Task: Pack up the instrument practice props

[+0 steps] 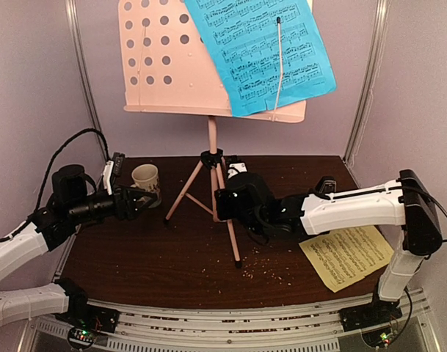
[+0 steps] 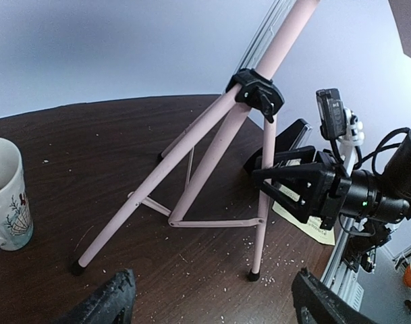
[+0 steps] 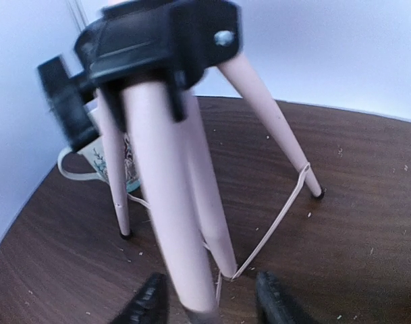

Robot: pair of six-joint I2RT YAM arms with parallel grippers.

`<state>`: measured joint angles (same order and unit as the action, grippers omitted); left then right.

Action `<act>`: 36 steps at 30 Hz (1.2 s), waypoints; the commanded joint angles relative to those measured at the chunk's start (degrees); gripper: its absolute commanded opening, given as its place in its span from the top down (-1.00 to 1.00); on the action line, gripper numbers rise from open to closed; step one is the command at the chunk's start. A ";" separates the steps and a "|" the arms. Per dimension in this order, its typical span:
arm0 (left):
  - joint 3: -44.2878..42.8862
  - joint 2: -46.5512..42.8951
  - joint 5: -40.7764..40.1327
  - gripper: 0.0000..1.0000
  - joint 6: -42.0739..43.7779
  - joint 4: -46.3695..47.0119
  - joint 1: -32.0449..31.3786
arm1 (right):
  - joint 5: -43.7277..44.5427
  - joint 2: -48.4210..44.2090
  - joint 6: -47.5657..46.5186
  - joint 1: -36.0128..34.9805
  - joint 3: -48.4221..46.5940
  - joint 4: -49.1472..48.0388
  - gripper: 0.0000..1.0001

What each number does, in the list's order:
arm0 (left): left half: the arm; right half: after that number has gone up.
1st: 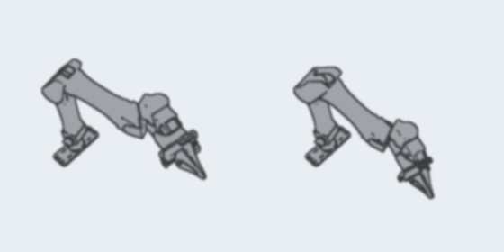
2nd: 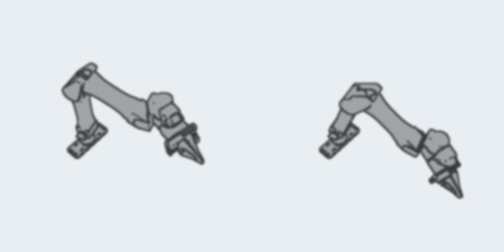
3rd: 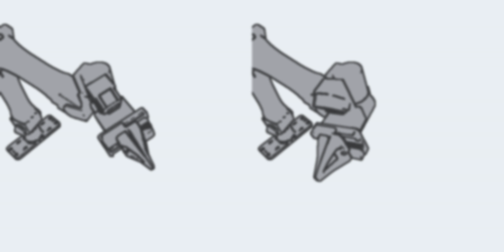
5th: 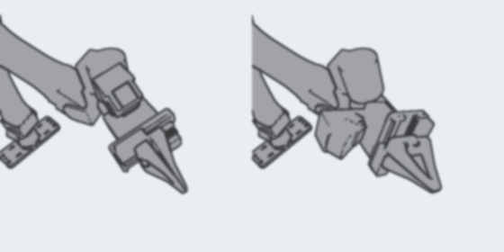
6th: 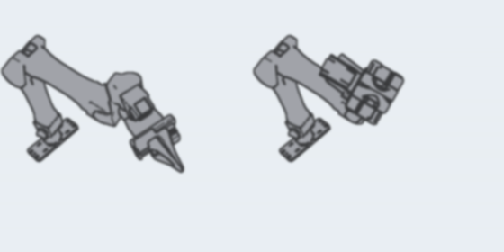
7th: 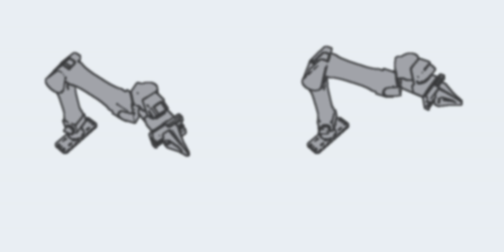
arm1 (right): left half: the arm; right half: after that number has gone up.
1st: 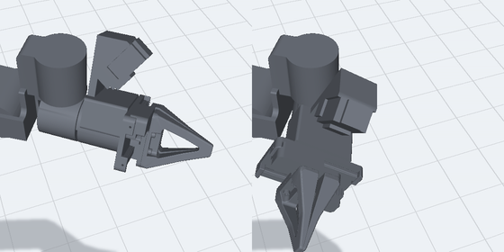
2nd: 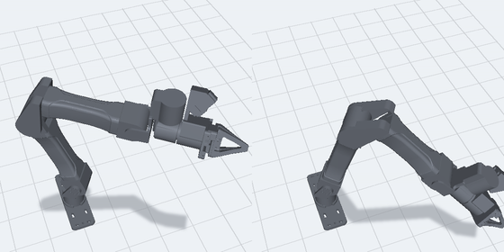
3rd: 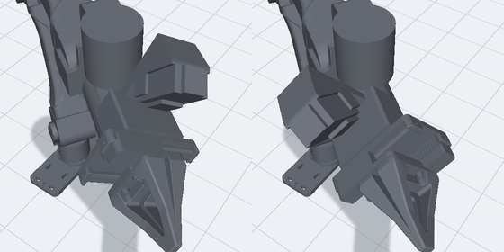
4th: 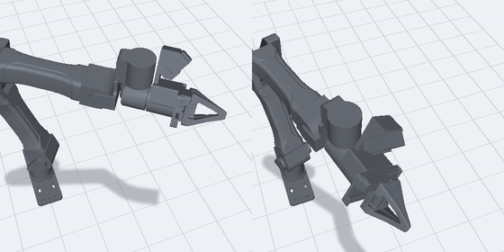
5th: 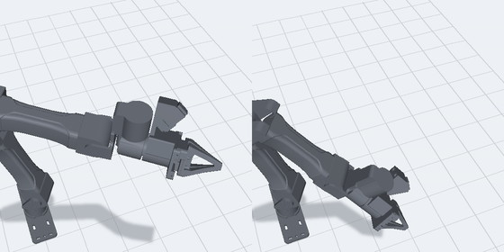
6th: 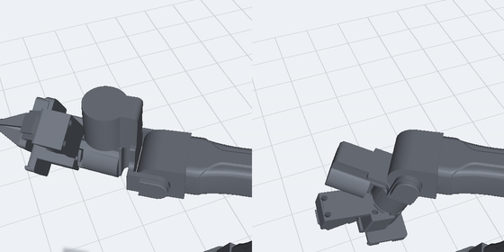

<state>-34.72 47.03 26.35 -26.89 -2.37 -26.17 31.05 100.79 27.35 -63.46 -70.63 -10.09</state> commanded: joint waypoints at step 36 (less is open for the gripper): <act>-50.58 28.96 -16.03 -0.40 2.39 5.77 -35.76 | -49.76 -51.40 15.74 41.50 3.45 7.05 -0.69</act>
<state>-77.95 70.54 10.90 -25.78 -3.11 -60.25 -3.62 49.74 36.62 -22.13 -65.78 5.06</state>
